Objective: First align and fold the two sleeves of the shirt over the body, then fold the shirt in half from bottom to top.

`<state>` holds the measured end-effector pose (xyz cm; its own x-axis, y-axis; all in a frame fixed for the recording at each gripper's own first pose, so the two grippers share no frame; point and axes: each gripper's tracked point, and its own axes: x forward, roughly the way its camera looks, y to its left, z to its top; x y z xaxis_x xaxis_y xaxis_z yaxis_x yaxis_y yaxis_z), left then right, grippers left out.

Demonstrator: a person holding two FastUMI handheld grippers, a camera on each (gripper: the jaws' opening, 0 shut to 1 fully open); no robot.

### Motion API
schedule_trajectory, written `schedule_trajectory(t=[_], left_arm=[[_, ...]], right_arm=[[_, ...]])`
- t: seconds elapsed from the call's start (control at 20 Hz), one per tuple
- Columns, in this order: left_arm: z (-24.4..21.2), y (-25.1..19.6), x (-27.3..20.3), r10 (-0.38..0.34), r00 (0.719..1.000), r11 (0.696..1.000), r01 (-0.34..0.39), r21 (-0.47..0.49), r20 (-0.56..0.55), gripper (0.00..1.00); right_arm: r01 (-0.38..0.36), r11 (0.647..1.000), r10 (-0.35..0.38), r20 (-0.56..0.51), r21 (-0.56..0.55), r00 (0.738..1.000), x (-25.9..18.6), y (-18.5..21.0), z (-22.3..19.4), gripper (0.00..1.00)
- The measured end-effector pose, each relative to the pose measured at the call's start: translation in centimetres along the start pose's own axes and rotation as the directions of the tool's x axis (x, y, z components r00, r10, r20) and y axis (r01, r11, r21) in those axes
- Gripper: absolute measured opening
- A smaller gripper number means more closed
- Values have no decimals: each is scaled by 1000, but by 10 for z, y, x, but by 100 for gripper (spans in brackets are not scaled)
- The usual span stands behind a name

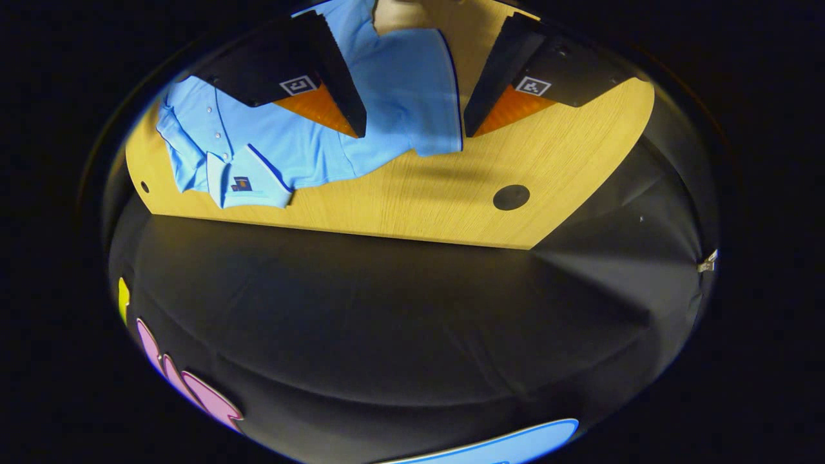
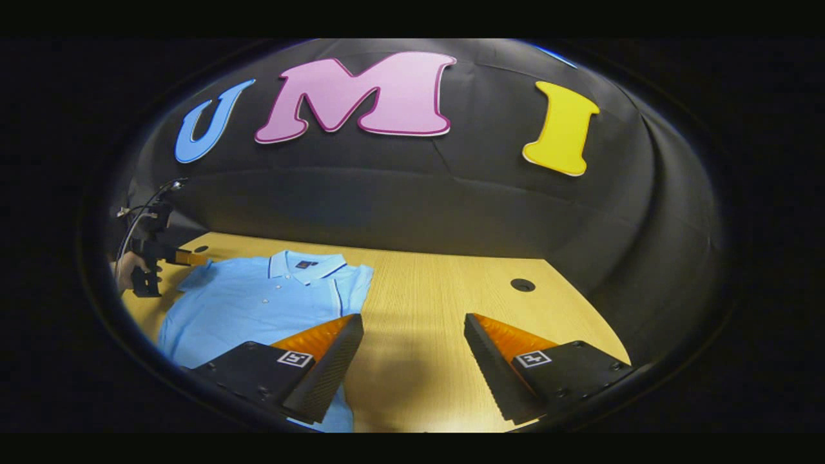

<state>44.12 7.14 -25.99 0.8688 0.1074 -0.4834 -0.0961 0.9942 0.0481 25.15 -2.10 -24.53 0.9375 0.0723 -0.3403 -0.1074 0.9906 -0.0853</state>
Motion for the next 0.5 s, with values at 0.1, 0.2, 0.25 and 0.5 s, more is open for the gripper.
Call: schedule_trajectory(t=[0.1, 0.2, 0.25, 0.5], left_arm=[[-8, 4, 11, 38, 999, 998, -36, 50, -32, 96], [-23, 6, 16, 57, 996, 997, -52, 63, -72, 95], [-20, 5, 16, 48, 997, 998, -45, 37, -62, 96], [-25, -2, 18, -20, 998, 1000, 19, -19, -63, 83]], right_arm=[[-4, 1000, 5, -20, 10, 1000, 2, -1, -9, 97], [-9, 1000, 10, -36, 28, 999, 4, -2, -16, 97], [-9, 999, 10, -40, 34, 999, 5, -3, -17, 97], [-7, 998, 11, -56, 56, 998, 9, -10, -25, 98]])
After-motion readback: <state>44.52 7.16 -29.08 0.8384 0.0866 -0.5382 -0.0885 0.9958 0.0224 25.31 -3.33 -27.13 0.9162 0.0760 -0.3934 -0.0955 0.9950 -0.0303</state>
